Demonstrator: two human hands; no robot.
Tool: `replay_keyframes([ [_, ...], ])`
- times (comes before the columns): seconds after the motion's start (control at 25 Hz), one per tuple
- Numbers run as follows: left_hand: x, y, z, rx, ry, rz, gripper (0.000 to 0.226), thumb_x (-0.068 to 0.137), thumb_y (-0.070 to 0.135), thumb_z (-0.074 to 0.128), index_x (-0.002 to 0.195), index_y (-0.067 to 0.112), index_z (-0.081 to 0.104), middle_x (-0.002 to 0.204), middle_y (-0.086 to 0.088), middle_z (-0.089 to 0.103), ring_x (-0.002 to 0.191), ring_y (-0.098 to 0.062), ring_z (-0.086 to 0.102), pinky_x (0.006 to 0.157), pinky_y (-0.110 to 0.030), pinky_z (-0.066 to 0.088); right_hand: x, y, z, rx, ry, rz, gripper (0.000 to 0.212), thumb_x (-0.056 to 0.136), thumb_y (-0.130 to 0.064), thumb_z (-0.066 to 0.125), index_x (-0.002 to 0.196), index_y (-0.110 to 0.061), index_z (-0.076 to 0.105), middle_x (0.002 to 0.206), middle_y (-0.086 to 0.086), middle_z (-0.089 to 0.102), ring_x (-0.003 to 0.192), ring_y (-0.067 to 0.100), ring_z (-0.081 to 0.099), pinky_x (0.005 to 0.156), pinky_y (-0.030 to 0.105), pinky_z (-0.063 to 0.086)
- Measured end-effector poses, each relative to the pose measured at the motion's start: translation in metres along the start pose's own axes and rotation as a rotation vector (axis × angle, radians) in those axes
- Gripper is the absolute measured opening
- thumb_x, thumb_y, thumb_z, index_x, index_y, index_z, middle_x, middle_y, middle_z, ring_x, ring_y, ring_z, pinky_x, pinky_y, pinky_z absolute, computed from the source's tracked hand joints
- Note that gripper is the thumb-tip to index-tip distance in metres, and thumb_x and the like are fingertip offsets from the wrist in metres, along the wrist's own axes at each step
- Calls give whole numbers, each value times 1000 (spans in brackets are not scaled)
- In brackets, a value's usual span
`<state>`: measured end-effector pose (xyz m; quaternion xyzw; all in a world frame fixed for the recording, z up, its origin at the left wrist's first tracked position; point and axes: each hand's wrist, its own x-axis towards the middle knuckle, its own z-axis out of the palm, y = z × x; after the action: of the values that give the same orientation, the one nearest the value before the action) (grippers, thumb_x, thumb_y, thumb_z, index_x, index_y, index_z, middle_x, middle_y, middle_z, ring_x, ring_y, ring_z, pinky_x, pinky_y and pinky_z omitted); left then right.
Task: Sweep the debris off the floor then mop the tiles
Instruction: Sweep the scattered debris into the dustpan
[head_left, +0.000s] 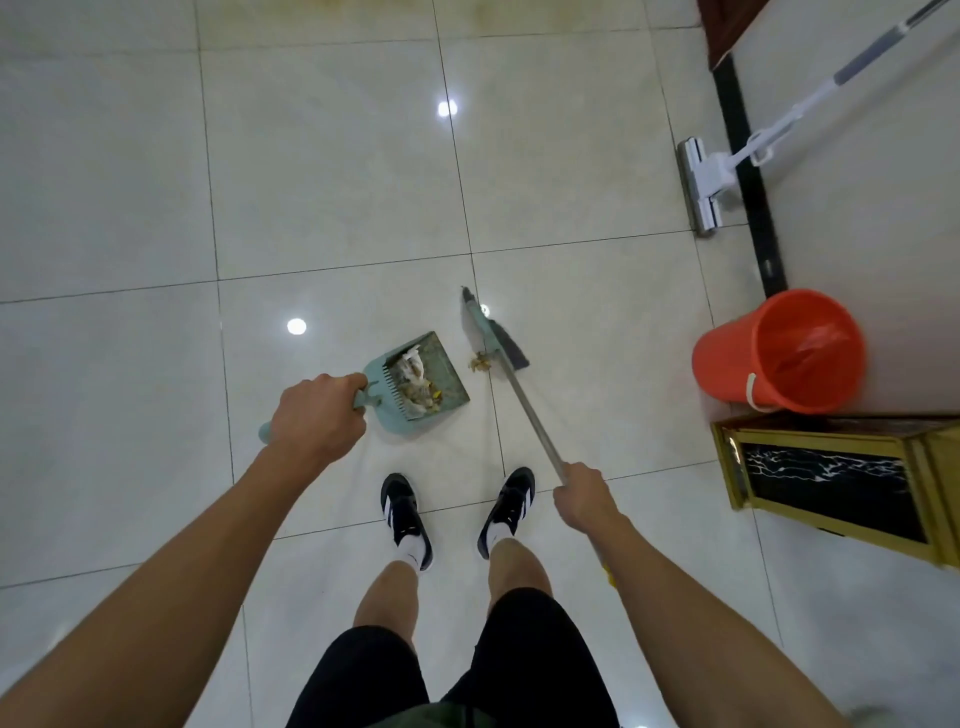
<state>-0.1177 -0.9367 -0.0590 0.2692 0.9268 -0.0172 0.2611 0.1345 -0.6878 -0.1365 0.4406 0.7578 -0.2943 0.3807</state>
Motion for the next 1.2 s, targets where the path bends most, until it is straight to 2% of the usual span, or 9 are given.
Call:
replay_keyframes([
  [0.16, 2, -2, -1, -12, -14, 1, 18, 90, 20, 56, 105, 25, 65, 76, -2, 62, 67, -26, 59, 65, -35, 50, -28, -26, 24, 158, -110, -10, 31, 90, -3, 45, 113, -15, 62, 79, 4, 57, 58, 19, 50, 45, 24, 42],
  [0.24, 3, -6, -5, -14, -13, 4, 17, 90, 20, 57, 104, 25, 65, 76, -2, 61, 67, -26, 59, 65, -35, 51, -40, -32, 23, 247, -128, 8, 41, 90, -1, 45, 121, -17, 64, 72, 3, 55, 52, 17, 44, 39, 22, 37],
  [0.4, -7, -26, -7, -76, 16, -14, 13, 89, 19, 59, 100, 24, 66, 75, -1, 60, 66, -24, 58, 63, -35, 50, -64, -25, 15, 317, -115, 42, 50, 87, 1, 42, 128, -17, 64, 66, 6, 51, 48, 19, 35, 43, 25, 31],
  [0.56, -25, -44, -2, -106, 16, -56, 14, 89, 20, 59, 100, 23, 67, 75, 0, 60, 64, -22, 58, 61, -33, 50, -74, -22, 3, 260, -81, 13, 50, 89, -3, 43, 132, -19, 61, 66, 7, 51, 52, 21, 35, 46, 29, 30],
  [0.68, -32, -56, -2, -103, 12, -82, 14, 89, 20, 59, 101, 23, 67, 76, 0, 60, 65, -20, 57, 61, -33, 49, -74, -25, -5, 203, -31, -10, 53, 90, -4, 42, 139, -18, 56, 73, 6, 60, 54, 22, 44, 44, 26, 36],
  [0.76, -32, -63, -4, -103, 9, -106, 14, 89, 19, 59, 100, 23, 67, 77, 0, 60, 66, -21, 58, 61, -32, 48, -69, -28, -8, 160, -4, -26, 55, 89, -4, 42, 141, -17, 53, 87, 7, 65, 59, 21, 52, 43, 24, 40],
  [0.88, -30, -67, -3, -93, -15, -114, 15, 90, 19, 60, 102, 23, 67, 78, 1, 58, 67, -21, 57, 60, -31, 44, -56, -33, -5, -9, 45, -60, 49, 88, -7, 43, 135, -12, 56, 105, 10, 65, 76, 22, 60, 56, 26, 48],
  [1.04, -28, -67, 3, -79, -41, -56, 19, 92, 23, 59, 110, 23, 66, 83, 0, 63, 68, -18, 59, 63, -33, 51, -42, -51, 6, -189, 34, -41, 34, 91, -10, 46, 123, -9, 56, 110, 9, 62, 81, 22, 55, 65, 28, 46],
  [1.2, -20, -62, 6, -63, -47, -13, 18, 90, 22, 57, 106, 23, 65, 80, -1, 62, 67, -21, 60, 67, -37, 56, -42, -66, 32, -133, -88, -29, 27, 88, -10, 49, 114, -7, 58, 104, 12, 63, 75, 24, 59, 59, 32, 53],
])
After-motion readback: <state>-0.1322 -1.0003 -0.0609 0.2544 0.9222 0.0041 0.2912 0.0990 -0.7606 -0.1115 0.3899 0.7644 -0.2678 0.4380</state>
